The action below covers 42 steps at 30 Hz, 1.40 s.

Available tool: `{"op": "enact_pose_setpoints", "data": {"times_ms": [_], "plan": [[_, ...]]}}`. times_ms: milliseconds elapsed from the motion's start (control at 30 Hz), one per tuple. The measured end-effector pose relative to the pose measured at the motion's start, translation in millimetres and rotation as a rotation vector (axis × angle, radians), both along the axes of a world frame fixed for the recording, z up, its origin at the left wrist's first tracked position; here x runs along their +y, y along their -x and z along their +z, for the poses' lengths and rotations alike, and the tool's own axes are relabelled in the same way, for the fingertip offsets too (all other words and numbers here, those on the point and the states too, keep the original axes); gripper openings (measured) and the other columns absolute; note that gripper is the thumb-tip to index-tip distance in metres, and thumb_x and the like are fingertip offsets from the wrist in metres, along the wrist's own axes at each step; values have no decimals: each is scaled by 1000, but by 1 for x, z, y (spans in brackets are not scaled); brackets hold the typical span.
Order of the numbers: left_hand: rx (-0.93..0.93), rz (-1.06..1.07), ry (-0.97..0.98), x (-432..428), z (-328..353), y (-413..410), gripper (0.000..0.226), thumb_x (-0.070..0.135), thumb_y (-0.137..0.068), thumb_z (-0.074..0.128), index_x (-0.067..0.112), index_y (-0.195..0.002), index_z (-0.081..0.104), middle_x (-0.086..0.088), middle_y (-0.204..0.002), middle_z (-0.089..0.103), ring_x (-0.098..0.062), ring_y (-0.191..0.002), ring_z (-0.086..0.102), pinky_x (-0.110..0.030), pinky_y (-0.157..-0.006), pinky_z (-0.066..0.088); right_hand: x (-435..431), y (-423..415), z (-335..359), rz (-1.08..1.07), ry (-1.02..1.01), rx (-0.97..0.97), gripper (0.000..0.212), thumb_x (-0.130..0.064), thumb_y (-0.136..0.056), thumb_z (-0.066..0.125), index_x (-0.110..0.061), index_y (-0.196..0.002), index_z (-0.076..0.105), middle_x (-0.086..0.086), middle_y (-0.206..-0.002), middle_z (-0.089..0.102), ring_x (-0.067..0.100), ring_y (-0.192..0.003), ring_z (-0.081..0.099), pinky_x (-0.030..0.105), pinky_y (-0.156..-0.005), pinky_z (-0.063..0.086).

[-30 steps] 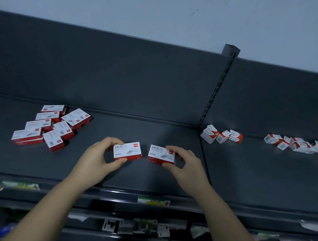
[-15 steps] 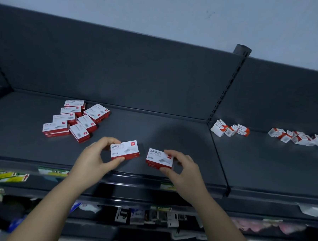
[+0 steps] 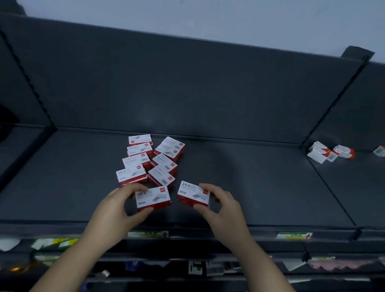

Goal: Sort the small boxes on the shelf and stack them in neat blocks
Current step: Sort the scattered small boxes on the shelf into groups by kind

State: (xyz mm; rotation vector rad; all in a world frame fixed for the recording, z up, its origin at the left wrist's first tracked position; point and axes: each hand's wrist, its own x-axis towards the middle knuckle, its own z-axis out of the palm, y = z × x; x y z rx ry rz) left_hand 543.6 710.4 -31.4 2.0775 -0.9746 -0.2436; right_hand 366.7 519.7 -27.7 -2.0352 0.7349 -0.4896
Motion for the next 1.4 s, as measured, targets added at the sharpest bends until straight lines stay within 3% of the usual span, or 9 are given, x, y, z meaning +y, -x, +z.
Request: {"op": "enact_pose_setpoints", "data": {"times_ms": [100,267,433,600,767,967,1133,1267,1400], "plan": [[-25,10,-50,15,-8,-13,46,29,-72,84,50,-99,53,17,-104,61,0,-97,57,-11,-77,41,19,-15,-5,5,-18,41,45,-25,-84,76,-43,-121,58,-19,-113,55,-12,-109,47,-2,-86,34],[-51,46,-124,28,-21,-30,42,32,-72,83,44,-100,56,21,-96,62,-3,-90,58,-6,-71,37,43,-43,-16,19,89,124,44,-26,-85,75,-33,-125,59,-27,-110,56,-3,-108,48,0,-86,33],[-1,53,-137,26,-27,-41,34,36,-74,81,39,-99,58,19,-95,64,-1,-87,59,-13,-68,41,54,-68,-20,-19,178,173,42,-26,-88,72,-25,-127,57,-18,-113,58,3,-100,43,3,-78,32],[-86,43,-81,12,-33,-51,30,26,-76,81,22,-99,62,13,-99,59,-8,-88,57,-19,-70,42,53,-88,-16,-38,173,253,36,-28,-85,74,-24,-114,52,-11,-104,55,7,-98,44,19,-77,37],[-78,122,-70,1,-35,-53,37,24,-79,79,18,-112,64,10,-104,47,-6,-90,51,-13,-71,36,47,-95,-19,-51,193,273,36,-27,-85,73,-22,-113,51,-5,-110,57,11,-102,46,22,-80,39],[-95,117,-88,3,-33,-55,42,35,-76,79,21,-113,62,9,-110,39,-9,-99,51,-23,-82,46,43,-94,-19,-4,189,287,41,-34,-88,70,-26,-121,48,-8,-117,55,8,-106,43,20,-84,38],[-168,101,17,-3,-17,-61,42,46,-86,62,19,-119,57,11,-119,41,-11,-110,47,-32,-93,44,31,-81,-8,35,243,274,41,-43,-101,45,-22,-136,45,-6,-131,51,13,-121,47,19,-93,36],[-260,-42,-105,-22,-2,-65,64,47,-87,34,17,-144,42,3,-149,38,-14,-137,33,-25,-111,22,10,-69,3,17,392,384,56,-40,-103,38,-16,-153,26,-2,-159,27,13,-146,23,24,-117,19],[-292,-165,-219,-45,2,-53,65,49,-94,27,22,-153,25,6,-161,18,-12,-149,11,-29,-120,11,-5,-54,7,-1,514,493,62,-40,-104,34,-17,-157,11,-3,-165,6,13,-151,3,30,-123,3]]}}
